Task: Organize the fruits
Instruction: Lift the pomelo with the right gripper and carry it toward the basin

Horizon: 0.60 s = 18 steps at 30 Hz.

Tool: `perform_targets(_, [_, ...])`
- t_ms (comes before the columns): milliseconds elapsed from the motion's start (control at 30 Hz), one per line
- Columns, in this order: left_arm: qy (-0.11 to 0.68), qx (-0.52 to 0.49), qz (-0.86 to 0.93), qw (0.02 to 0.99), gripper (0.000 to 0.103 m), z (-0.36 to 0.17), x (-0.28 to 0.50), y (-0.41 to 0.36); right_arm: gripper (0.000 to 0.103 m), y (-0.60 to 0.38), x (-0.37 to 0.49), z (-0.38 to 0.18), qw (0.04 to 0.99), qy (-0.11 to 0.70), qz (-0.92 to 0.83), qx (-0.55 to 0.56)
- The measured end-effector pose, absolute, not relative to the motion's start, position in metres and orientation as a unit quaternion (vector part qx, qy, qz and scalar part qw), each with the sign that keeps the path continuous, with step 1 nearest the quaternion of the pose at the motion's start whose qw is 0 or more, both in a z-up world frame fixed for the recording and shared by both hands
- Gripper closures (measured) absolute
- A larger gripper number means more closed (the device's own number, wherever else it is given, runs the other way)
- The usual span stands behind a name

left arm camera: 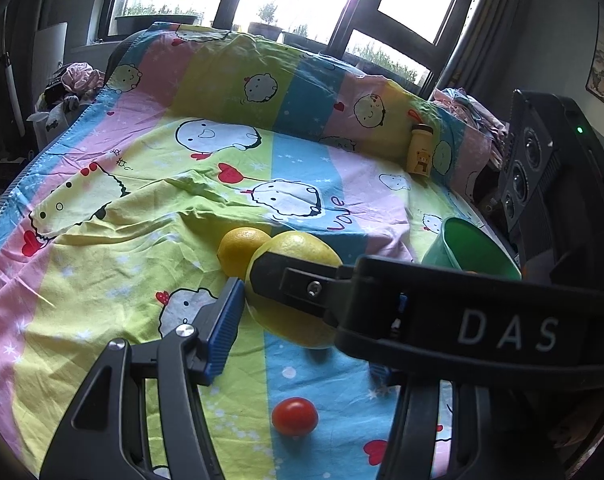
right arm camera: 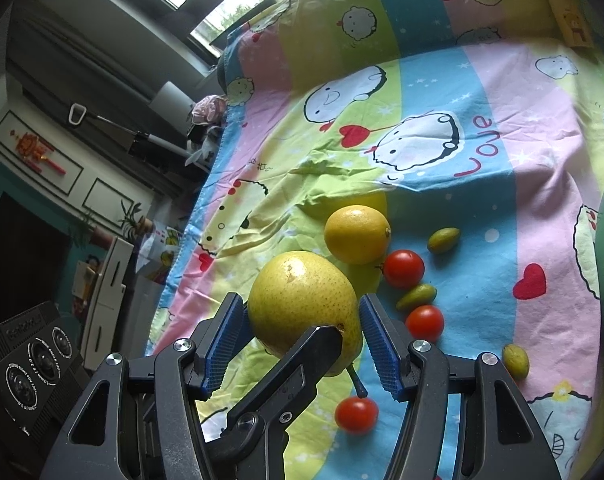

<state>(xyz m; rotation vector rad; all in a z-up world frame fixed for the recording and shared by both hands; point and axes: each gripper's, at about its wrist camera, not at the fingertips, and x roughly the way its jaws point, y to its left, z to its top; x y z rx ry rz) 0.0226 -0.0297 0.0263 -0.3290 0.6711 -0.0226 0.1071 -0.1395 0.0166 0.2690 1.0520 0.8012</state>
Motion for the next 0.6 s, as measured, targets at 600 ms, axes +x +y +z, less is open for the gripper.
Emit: perform_targets(600, [0.303,-0.142,-0.016,0.942,0.049,0.041,0.019,-0.041,0.039,-0.150,0.102,0.030,0.791,0.465,0.376,0.131])
